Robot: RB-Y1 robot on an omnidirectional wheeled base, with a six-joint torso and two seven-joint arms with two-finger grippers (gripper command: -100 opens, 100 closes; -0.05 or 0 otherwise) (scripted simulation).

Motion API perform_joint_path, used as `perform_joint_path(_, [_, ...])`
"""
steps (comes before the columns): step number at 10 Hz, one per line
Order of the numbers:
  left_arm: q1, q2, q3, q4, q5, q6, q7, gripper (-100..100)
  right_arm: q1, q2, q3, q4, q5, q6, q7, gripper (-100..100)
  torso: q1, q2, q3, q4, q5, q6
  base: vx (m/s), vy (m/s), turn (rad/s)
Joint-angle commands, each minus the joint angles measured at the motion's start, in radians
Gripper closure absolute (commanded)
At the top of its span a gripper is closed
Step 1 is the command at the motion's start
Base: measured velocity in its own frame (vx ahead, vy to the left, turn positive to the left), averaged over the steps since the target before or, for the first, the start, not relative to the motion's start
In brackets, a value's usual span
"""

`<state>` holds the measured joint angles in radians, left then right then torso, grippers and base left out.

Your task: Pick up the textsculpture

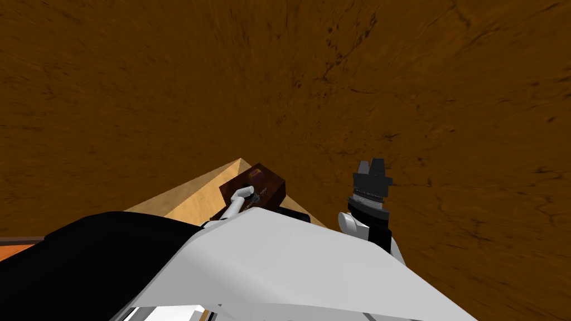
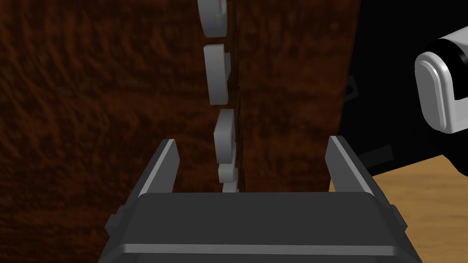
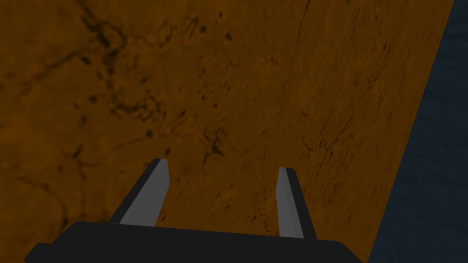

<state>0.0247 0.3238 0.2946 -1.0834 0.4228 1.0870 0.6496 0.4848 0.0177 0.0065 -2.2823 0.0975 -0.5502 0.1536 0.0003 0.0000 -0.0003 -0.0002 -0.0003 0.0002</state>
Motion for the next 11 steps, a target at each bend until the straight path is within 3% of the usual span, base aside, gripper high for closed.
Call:
perform_joint_path(1, [0.000,0.000,0.000,0.000,0.000,0.000,0.000,100,0.000,0.000,0.000,0.000,0.000,0.000,0.000,0,0.000,0.000,0.000,0.000,0.000,0.000,0.000,0.000,0.000])
perform_joint_path(5, [0.000,0.000,0.001,0.000,0.001,0.001,0.001,100,0.000,0.000,0.000,0.000,0.000,0.000,0.000,0,0.000,0.000,0.000,0.000,0.000,0.001,0.000,0.000,0.000])
perform_joint_path(6, [0.000,-0.001,0.001,0.000,0.001,0.001,0.001,0,0.000,0.000,0.000,0.000,0.000,0.000,0.000,0,0.001,0.000,0.000,0.000,0.000,0.001,0.000,0.000,0.000])
perform_joint_path(7, [0.005,0.013,0.003,-0.036,0.008,0.036,0.011,100,0.000,0.000,0.000,0.000,0.000,0.000,0.000,0,0.001,0.000,0.000,0.000,0.000,0.001,0.005,0.017,-0.037])
perform_joint_path(9, [0.006,0.024,0.005,-0.060,0.013,0.063,0.021,100,0.000,0.000,0.000,0.000,0.000,0.000,0.000,0,0.001,0.000,0.000,0.000,0.000,0.000,-0.010,0.009,-0.031])
perform_joint_path(10, [0.002,0.021,0.004,-0.044,0.011,0.047,0.014,100,0.000,0.000,0.000,0.000,0.000,0.000,0.000,0,0.001,0.000,0.000,0.000,0.000,0.000,0.000,0.000,0.000])
perform_joint_path(11, [0.002,0.022,0.004,-0.047,0.011,0.050,0.016,0,0.000,0.000,0.000,0.000,0.000,0.000,0.000,0,0.001,0.000,0.000,0.000,0.001,0.000,0.000,0.000,0.000])
